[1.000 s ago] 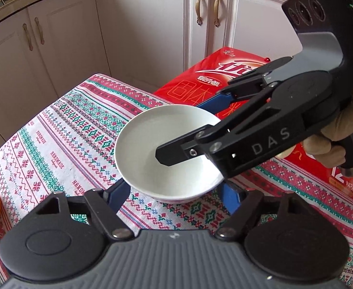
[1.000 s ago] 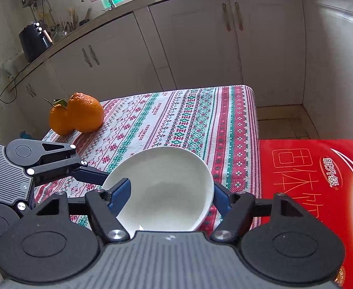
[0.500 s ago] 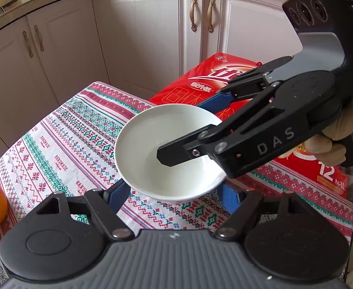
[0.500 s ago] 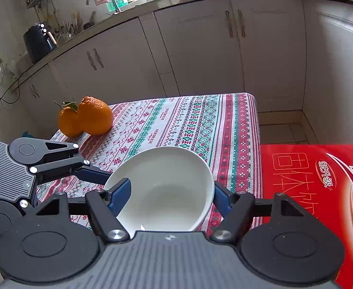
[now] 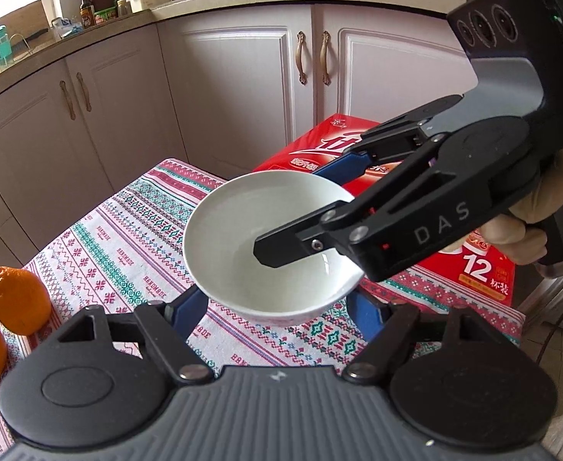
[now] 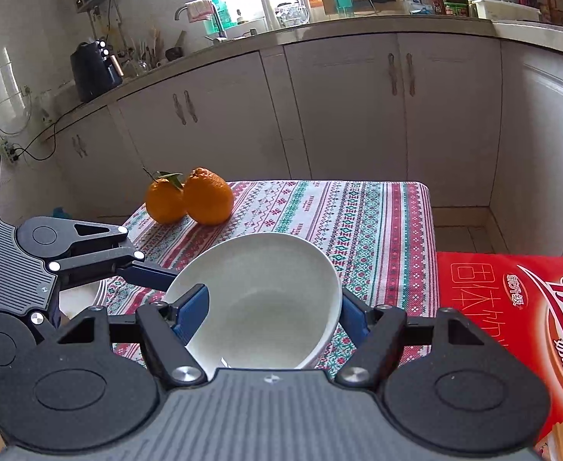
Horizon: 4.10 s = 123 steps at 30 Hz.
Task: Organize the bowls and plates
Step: 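Lift the pink-flower bowl and carry it over the nested white bowls, then lower the pink-flower bowl into the nested white bowls, then open the right gripper and withdraw from the bowl stack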
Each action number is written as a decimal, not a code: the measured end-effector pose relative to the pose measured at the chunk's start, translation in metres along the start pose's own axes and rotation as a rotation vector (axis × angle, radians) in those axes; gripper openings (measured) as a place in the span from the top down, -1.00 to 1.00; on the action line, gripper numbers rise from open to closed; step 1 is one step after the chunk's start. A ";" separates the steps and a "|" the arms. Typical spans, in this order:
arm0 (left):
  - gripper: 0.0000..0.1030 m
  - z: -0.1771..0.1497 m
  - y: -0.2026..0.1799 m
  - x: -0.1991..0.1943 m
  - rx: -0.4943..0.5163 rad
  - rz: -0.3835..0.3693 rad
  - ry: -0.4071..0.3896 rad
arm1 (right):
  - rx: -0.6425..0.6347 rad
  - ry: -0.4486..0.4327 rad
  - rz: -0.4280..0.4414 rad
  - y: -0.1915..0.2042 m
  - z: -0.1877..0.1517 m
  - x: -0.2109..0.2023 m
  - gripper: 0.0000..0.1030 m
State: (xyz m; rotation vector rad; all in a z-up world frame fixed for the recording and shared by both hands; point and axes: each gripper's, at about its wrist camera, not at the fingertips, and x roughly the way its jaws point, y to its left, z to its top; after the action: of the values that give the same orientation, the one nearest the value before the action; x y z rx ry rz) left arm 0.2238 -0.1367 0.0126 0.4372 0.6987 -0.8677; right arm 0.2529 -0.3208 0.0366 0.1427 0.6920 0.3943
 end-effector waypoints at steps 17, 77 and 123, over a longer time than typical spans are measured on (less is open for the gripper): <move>-0.53 -0.052 -0.024 -0.071 -0.078 0.067 -0.054 | -0.064 -0.018 0.079 0.072 -0.025 -0.040 -0.50; -0.53 -0.132 -0.013 -0.087 -0.309 0.079 -0.035 | -0.168 0.124 0.133 0.134 -0.059 0.008 -0.50; -0.84 -0.155 -0.017 -0.092 -0.259 0.069 0.039 | -0.328 0.020 0.184 0.138 -0.087 -0.054 -1.00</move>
State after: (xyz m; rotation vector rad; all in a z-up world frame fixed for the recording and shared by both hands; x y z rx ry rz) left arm 0.1098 -0.0023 -0.0315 0.2451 0.8152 -0.6938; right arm 0.1167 -0.2159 0.0376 -0.1094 0.6264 0.6809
